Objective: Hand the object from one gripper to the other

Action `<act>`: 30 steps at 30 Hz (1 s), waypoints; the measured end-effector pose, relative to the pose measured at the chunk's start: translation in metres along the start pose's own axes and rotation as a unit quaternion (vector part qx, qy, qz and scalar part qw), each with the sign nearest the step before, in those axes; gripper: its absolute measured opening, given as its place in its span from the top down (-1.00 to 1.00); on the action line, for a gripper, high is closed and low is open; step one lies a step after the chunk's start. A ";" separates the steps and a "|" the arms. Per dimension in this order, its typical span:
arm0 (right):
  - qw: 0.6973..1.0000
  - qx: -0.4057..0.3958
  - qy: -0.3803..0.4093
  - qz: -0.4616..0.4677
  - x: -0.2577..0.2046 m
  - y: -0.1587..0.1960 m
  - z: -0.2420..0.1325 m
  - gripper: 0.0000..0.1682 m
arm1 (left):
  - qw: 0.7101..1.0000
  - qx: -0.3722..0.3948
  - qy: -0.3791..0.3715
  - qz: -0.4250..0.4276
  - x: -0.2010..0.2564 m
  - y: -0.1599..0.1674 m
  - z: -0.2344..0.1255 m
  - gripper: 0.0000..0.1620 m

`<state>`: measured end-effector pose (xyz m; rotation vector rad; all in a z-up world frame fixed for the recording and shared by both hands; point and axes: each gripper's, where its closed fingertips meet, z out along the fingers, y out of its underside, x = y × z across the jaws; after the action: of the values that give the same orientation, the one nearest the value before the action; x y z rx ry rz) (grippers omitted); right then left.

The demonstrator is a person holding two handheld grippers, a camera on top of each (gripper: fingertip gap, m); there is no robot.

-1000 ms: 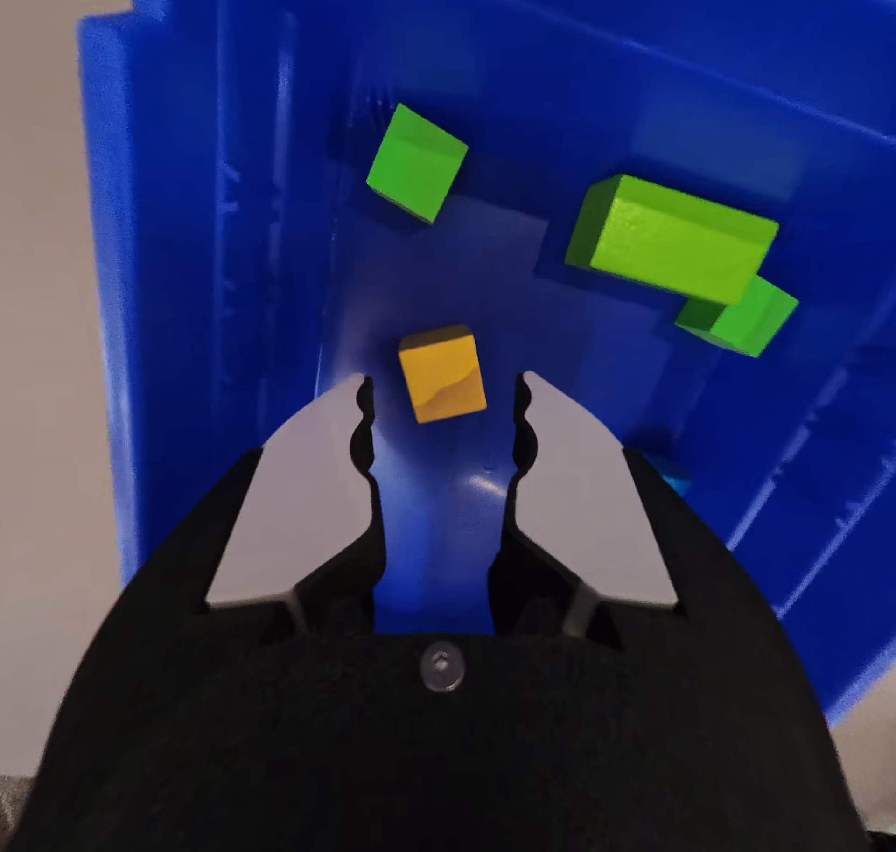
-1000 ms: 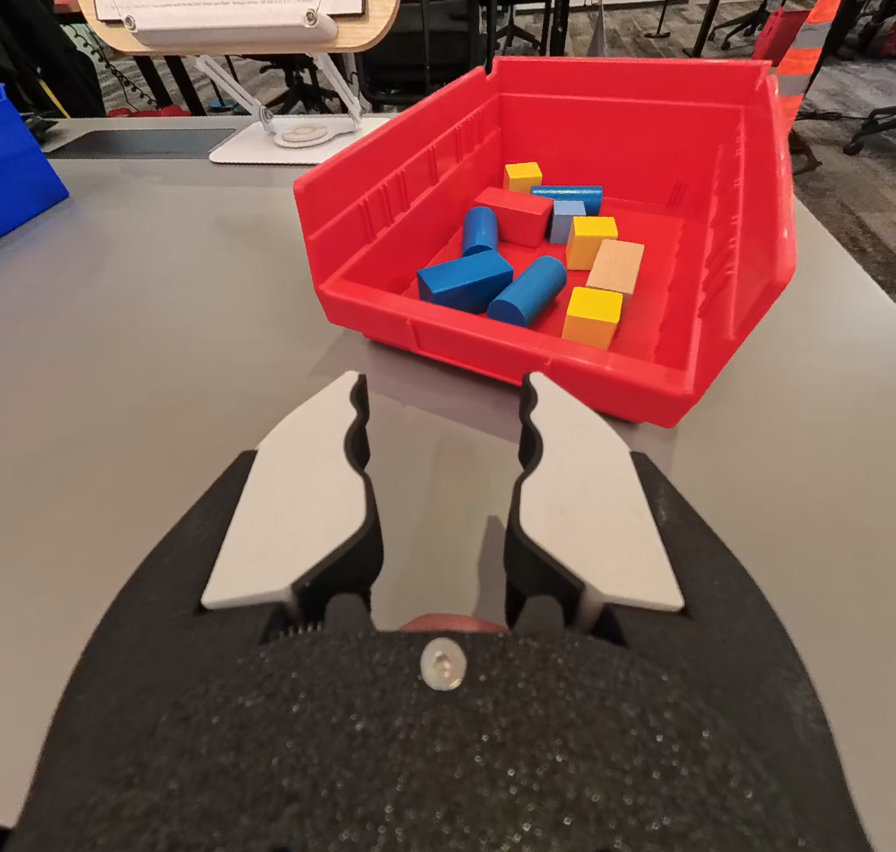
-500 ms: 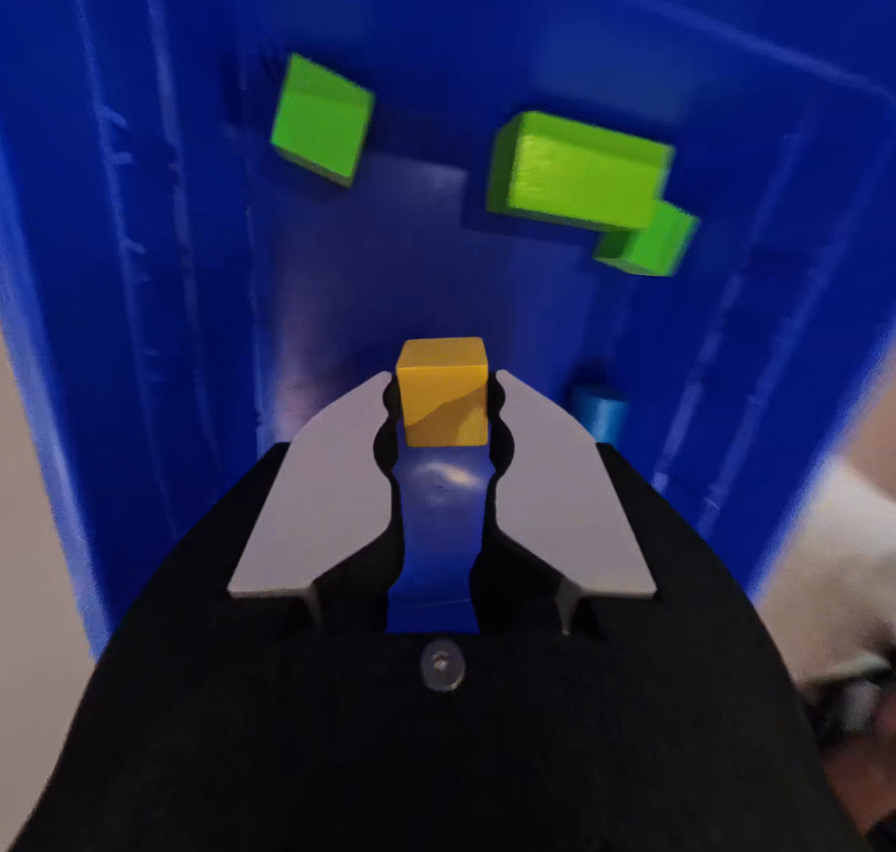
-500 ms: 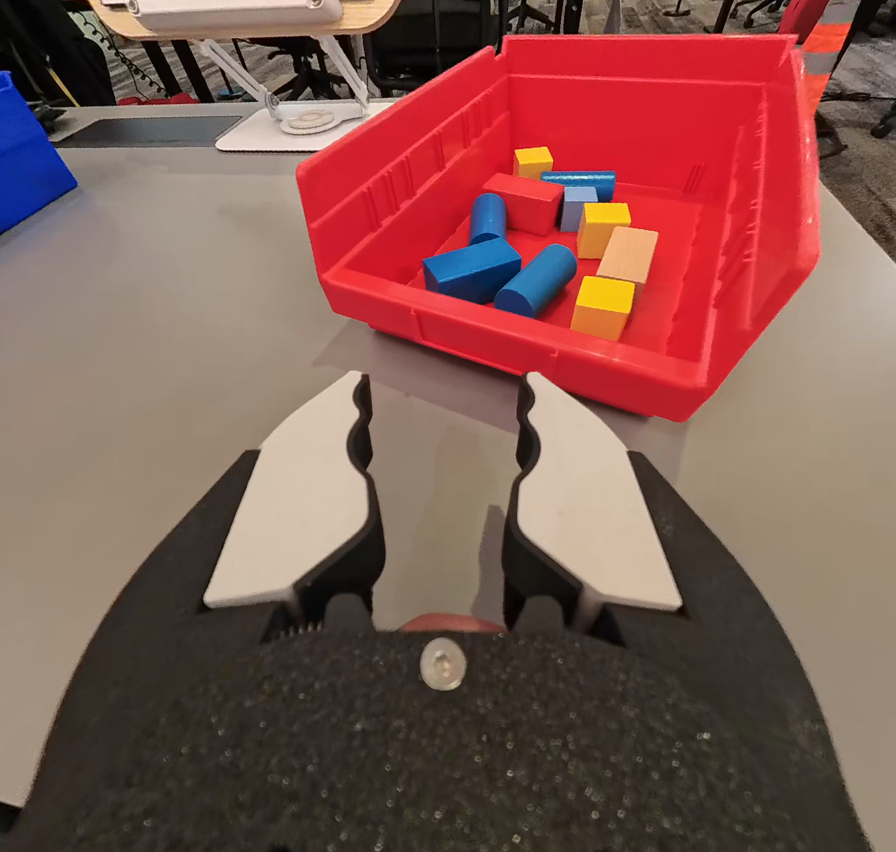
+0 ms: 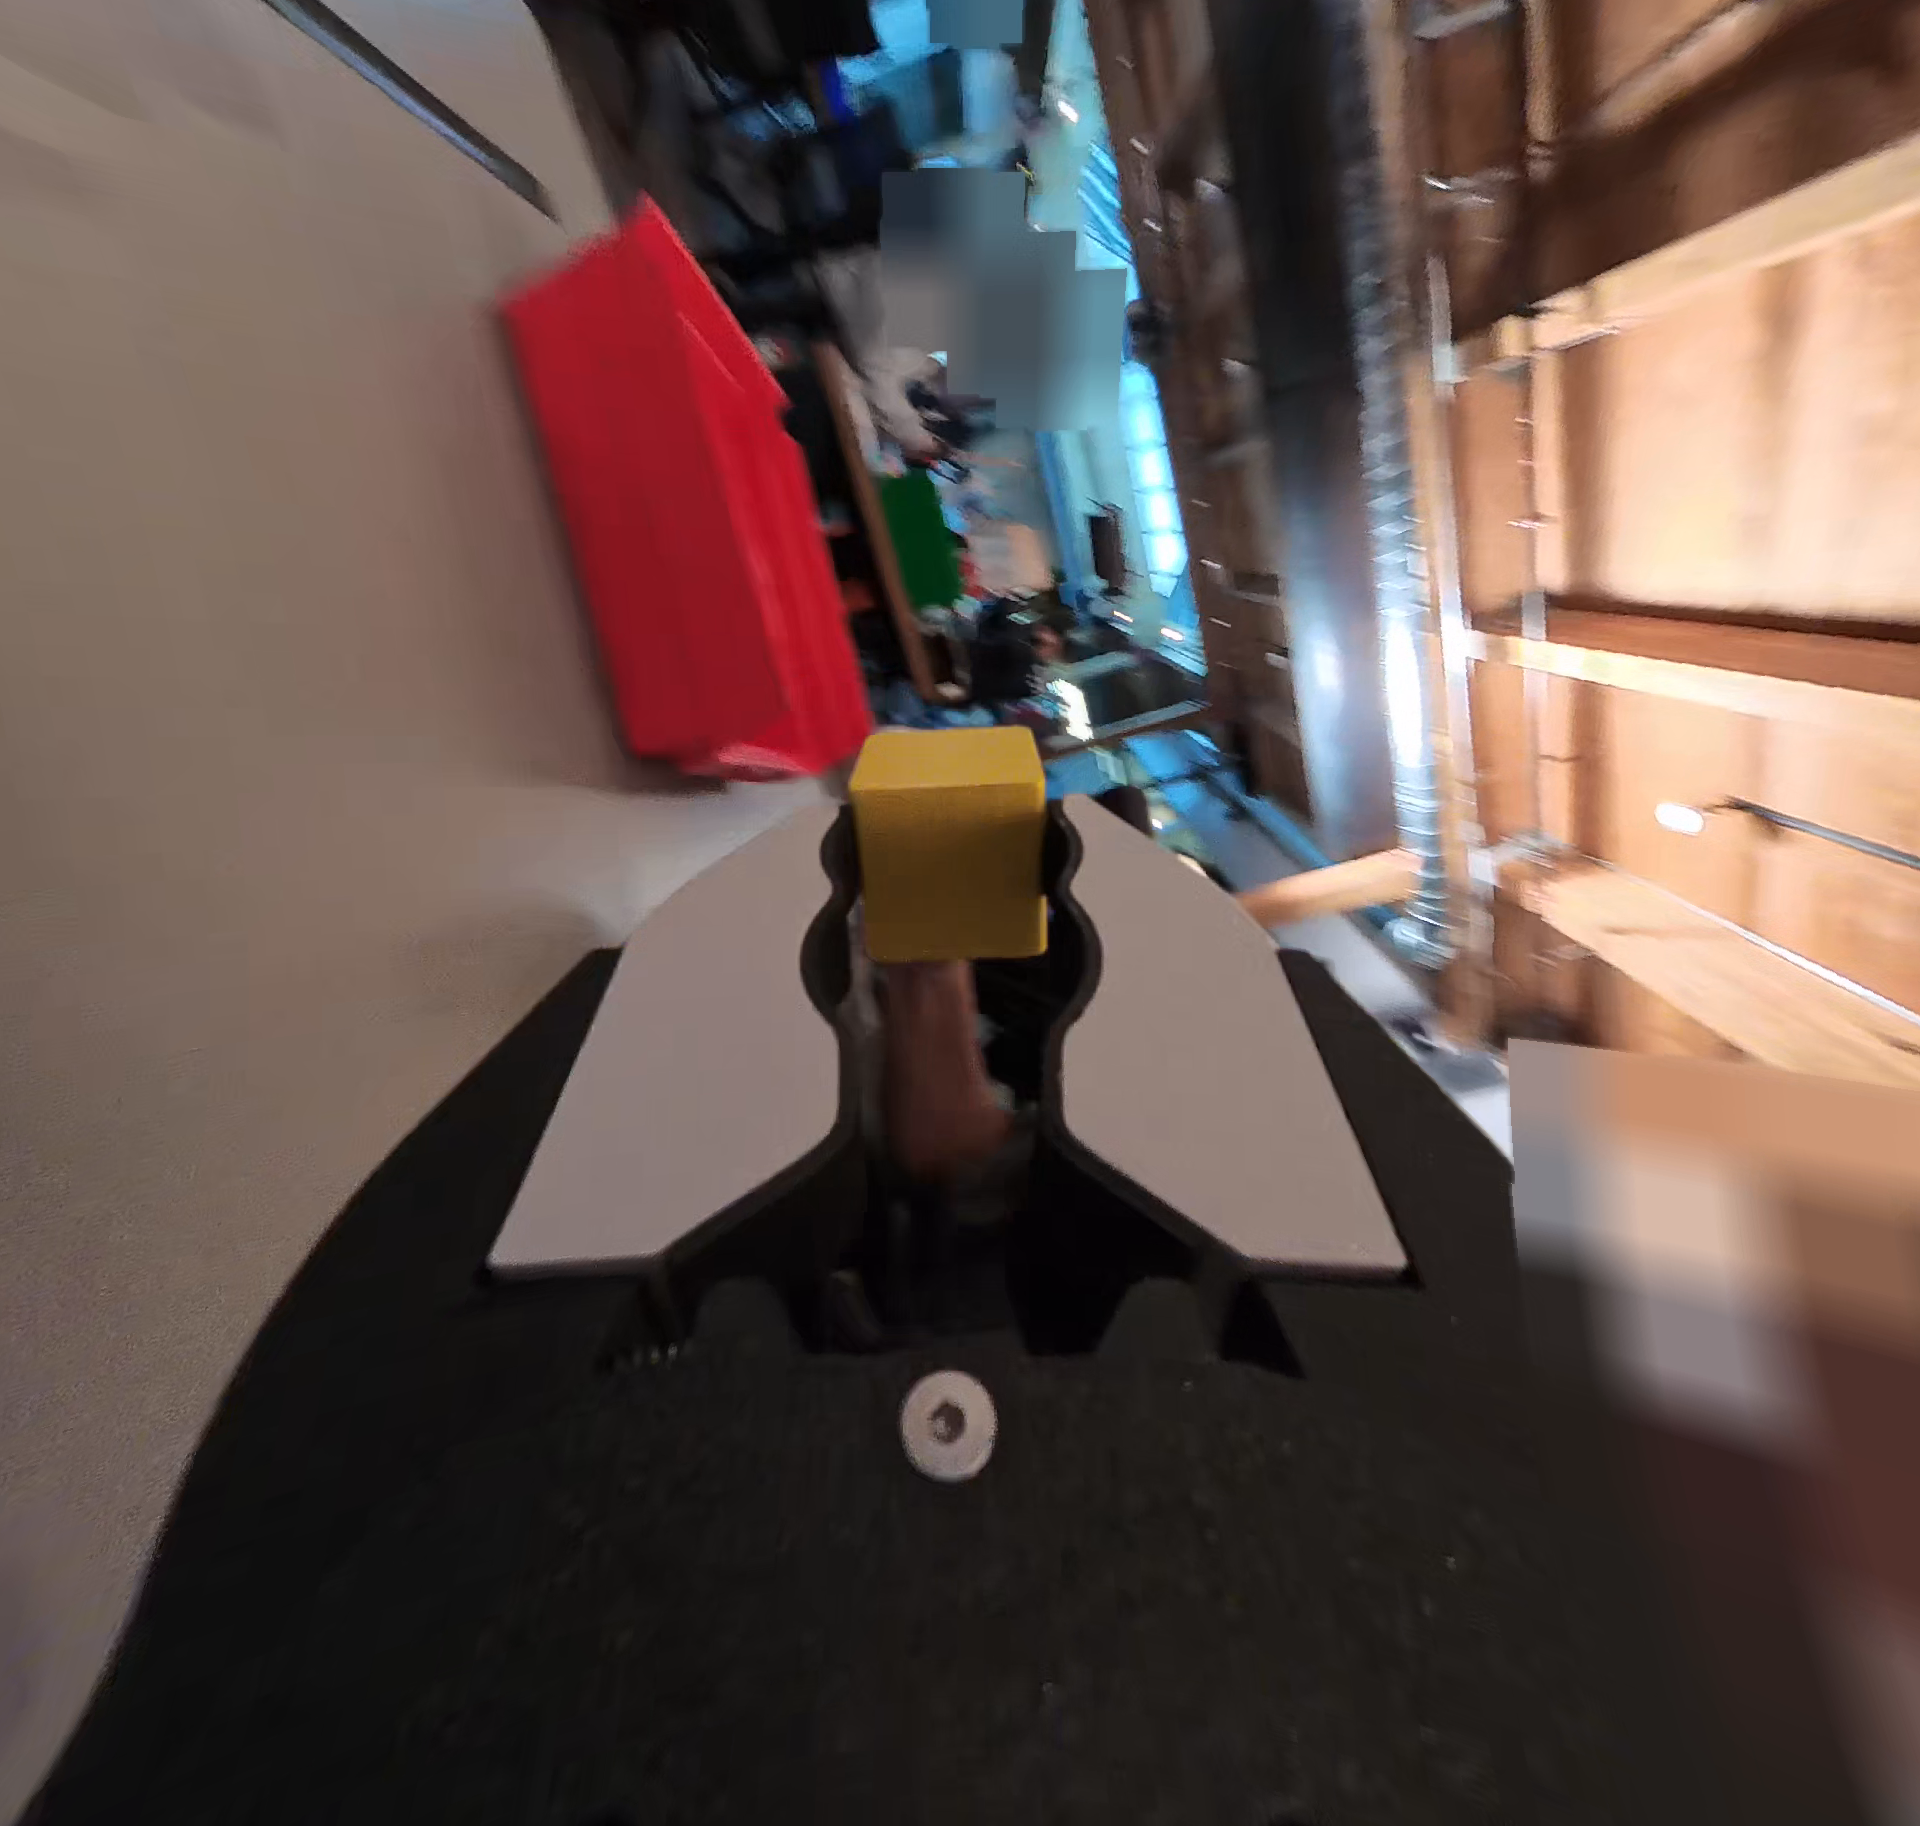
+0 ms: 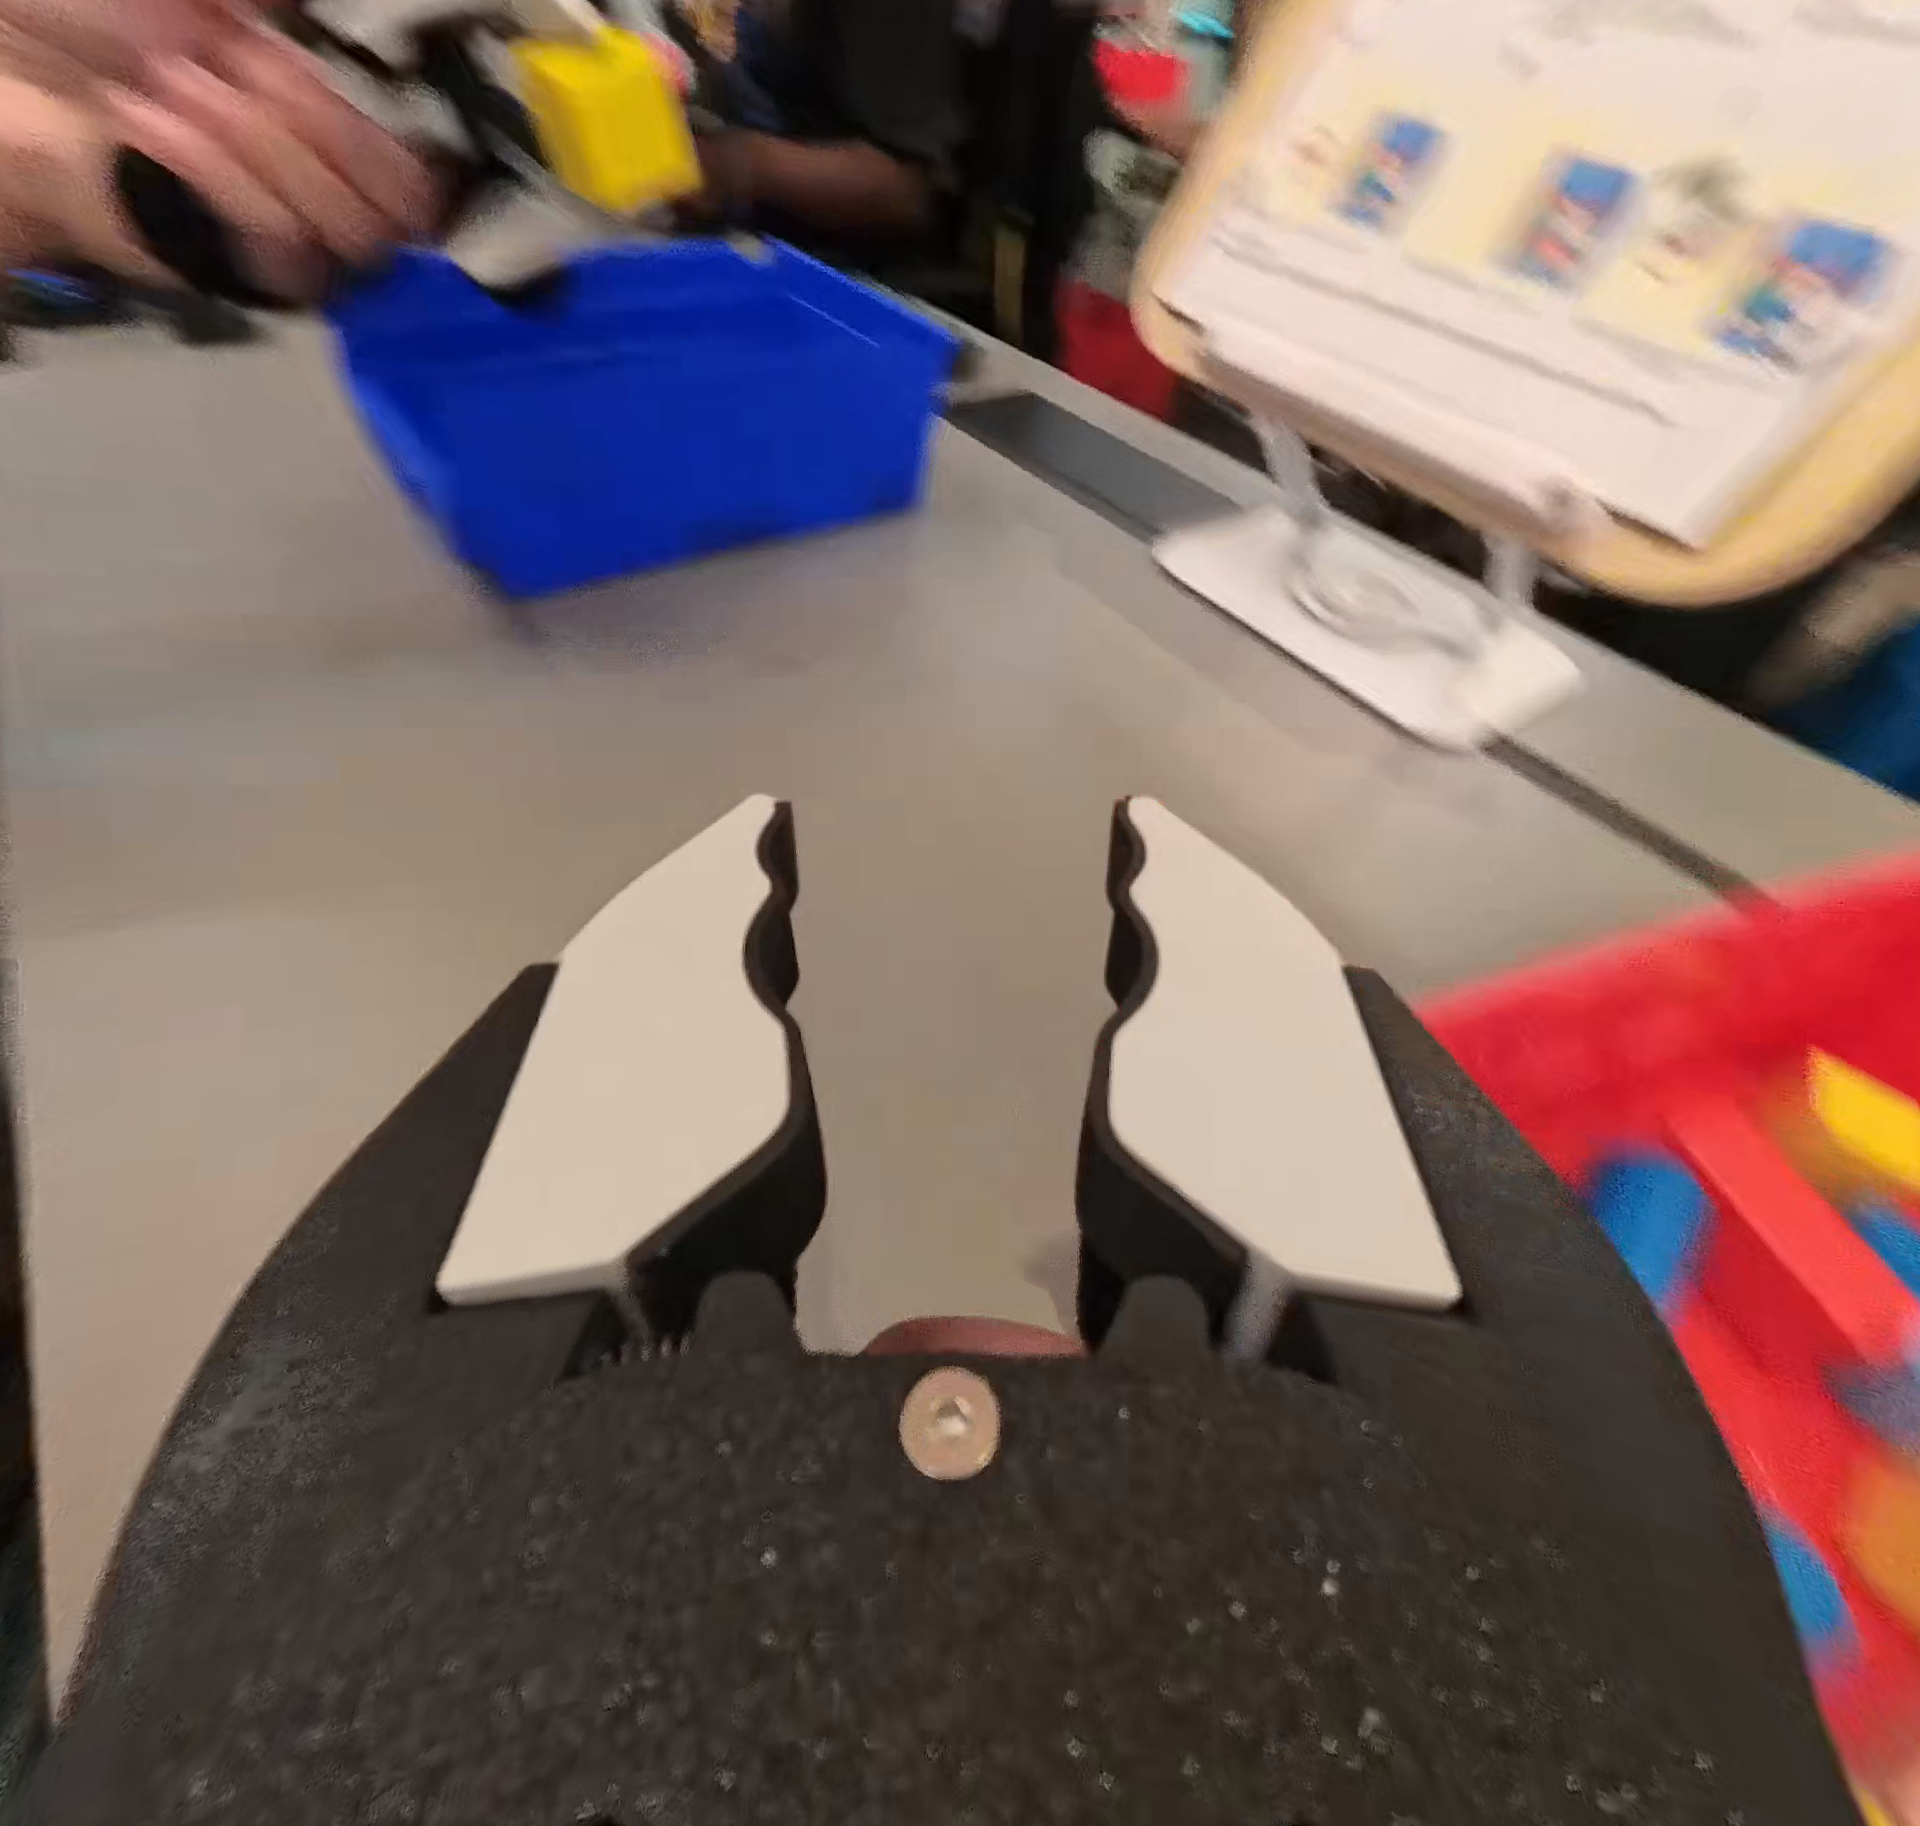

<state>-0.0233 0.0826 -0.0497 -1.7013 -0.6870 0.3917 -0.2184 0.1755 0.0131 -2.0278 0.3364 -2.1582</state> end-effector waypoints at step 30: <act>0.988 0.106 -0.096 -0.066 -0.018 -0.090 0.023 0.59 | 0.977 -0.091 -0.136 0.136 -0.028 0.087 0.049 0.09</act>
<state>-0.0718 0.1004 0.0293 -1.4203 -0.8611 0.5208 -0.1712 0.0965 -0.0344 -2.1862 0.7479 -1.7193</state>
